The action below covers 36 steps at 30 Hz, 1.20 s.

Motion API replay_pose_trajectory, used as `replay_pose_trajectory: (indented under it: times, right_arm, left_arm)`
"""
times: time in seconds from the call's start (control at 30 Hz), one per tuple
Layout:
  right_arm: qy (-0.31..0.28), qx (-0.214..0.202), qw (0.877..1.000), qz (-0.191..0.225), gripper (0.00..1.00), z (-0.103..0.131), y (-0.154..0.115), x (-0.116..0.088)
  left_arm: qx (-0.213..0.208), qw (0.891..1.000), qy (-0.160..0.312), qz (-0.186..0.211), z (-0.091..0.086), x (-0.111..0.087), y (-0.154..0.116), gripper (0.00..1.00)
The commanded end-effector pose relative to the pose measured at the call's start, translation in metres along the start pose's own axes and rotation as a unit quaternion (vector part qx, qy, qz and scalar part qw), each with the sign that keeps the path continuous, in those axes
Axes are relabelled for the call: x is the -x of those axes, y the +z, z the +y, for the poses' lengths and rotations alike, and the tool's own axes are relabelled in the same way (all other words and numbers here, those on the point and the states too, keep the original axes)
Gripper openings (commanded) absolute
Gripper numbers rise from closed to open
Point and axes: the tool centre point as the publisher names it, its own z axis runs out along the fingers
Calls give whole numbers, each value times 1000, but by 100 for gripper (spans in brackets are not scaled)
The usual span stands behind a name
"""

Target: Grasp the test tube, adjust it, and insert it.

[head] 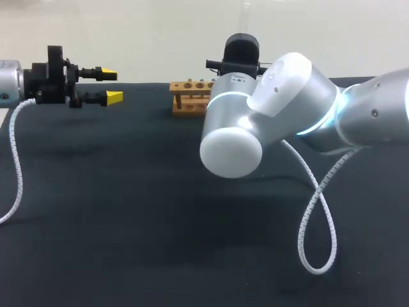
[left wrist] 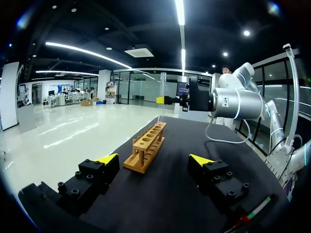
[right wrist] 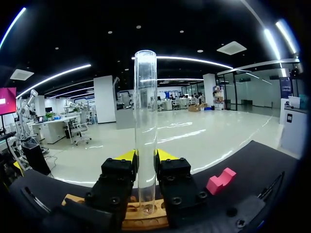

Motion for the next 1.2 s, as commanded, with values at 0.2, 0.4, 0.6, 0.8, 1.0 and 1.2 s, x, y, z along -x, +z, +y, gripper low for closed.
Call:
replay_pose_trajectory:
  times: [0.2,0.4,0.6,0.8,1.0,1.2]
  right_arm:
    - [-4,3,1000,0,0,-3,10,-7]
    - [-4,2,1000,3,0,-4,14,-13]
    - [0,1,1000,7,0,-3,16,-20]
    - [3,0,1000,10,0,-1,19,-27]
    - [8,-3,1000,16,0,-1,19,-36]
    - [13,-5,1000,24,0,-2,20,-47]
  left_arm:
    - [3,1000,2,-2,-2,-1,0,100]
    - [3,1000,2,-2,-2,-1,0,100]
    - [3,1000,2,-2,-2,-1,0,100]
    - [3,1000,2,-2,-2,-1,0,100]
    - [3,1000,2,-2,-2,-1,0,100]
    - [3,1000,2,-2,-2,-1,0,100]
